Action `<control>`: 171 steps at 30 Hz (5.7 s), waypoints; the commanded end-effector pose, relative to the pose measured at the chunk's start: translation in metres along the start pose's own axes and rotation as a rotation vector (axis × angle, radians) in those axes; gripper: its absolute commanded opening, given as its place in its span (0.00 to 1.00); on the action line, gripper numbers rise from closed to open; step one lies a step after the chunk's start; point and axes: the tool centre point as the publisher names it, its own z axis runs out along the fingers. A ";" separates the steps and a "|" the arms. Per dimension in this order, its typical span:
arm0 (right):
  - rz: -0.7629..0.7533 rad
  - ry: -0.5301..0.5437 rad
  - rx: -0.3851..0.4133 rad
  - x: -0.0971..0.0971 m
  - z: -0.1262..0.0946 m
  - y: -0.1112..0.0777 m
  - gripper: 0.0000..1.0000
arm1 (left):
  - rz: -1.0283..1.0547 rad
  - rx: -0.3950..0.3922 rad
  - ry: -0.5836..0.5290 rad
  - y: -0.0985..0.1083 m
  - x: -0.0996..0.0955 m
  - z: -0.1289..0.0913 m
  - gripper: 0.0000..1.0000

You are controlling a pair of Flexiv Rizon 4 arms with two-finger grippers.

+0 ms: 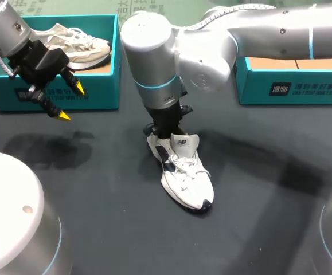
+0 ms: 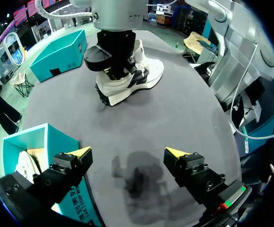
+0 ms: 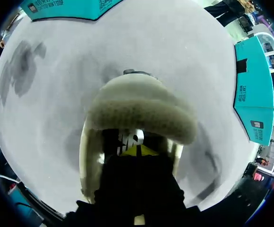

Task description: Take the shoe out of the shoebox, open the shoe tongue, remove and reinsert the insole, then place the shoe into the shoebox

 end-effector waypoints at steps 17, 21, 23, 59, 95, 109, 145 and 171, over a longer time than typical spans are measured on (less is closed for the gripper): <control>-0.067 0.096 0.091 0.002 -0.045 -0.006 0.00 | 0.000 -0.003 0.001 0.000 0.000 0.000 1.00; -0.084 0.114 0.142 0.000 -0.039 -0.008 0.00 | 0.000 -0.003 0.001 0.000 0.000 0.000 1.00; -0.086 0.115 0.147 0.001 -0.037 -0.010 0.00 | 0.000 -0.003 0.001 0.000 0.000 0.000 1.00; -0.090 0.137 0.248 0.024 -0.049 -0.044 1.00 | 0.000 -0.003 0.001 0.000 0.000 0.000 1.00; 0.000 0.048 0.207 0.017 -0.089 -0.087 1.00 | 0.000 -0.003 0.001 0.000 0.000 0.000 1.00; 0.080 -0.036 0.223 -0.002 -0.120 -0.117 1.00 | 0.000 -0.003 0.001 0.000 0.000 0.000 1.00; 0.138 0.111 0.142 0.019 -0.079 -0.138 0.62 | 0.000 -0.003 0.001 0.000 0.000 0.000 1.00; -0.019 0.095 0.100 0.020 -0.088 -0.082 0.49 | 0.000 -0.003 0.001 0.000 0.000 0.000 1.00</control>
